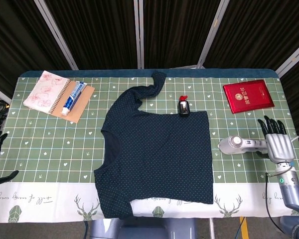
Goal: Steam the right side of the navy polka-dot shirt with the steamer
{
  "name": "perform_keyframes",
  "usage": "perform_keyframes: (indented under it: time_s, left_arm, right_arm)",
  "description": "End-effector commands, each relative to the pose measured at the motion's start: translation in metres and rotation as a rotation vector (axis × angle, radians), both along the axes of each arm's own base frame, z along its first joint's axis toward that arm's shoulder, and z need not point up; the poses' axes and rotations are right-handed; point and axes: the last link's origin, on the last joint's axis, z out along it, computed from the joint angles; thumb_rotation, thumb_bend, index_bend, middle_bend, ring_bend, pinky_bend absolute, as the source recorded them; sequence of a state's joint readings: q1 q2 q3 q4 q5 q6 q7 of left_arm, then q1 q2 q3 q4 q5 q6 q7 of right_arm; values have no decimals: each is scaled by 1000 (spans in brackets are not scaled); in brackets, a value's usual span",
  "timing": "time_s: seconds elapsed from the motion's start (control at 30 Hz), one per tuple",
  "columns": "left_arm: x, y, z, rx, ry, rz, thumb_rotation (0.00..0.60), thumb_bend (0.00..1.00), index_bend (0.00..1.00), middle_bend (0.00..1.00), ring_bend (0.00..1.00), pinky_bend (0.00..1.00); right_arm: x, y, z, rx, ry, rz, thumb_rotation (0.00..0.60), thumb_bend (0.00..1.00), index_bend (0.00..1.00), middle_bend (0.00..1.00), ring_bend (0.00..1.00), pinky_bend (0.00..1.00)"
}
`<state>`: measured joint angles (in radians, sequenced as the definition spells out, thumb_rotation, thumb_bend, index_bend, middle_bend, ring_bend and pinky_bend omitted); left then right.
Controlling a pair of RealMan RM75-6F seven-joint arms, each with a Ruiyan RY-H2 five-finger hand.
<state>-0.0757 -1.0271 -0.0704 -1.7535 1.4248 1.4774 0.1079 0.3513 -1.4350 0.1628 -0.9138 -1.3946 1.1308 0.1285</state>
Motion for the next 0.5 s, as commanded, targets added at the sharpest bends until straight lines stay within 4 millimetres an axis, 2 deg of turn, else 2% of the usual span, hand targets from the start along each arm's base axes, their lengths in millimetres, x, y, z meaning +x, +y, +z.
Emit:
perform_keyframes:
  time_s: [0.03,0.23,0.4,0.5]
  left_arm:
    - [-1,1,-1,-2,4,4,600,0,0,0,0,0]
    - [-2,2,-2,1,8,10,600,0,0,0,0,0]
    - [-3,3,-2,4,7,14,600,0,0,0,0,0]
    - [-3,4,-1,7,7,16,600,0,0,0,0,0]
  right_arm:
    - [-1,-7,-8,22,9,-2,600,7,44,24,0,0]
    - [-4,-20,-18,34,30,-15,600,63,67,44,0,0]
    - [-7,-28,-24,37,52,-27,600,199,102,79,0,23]
    - [-9,-31,-27,29,66,-30,600,248,114,92,2,29]
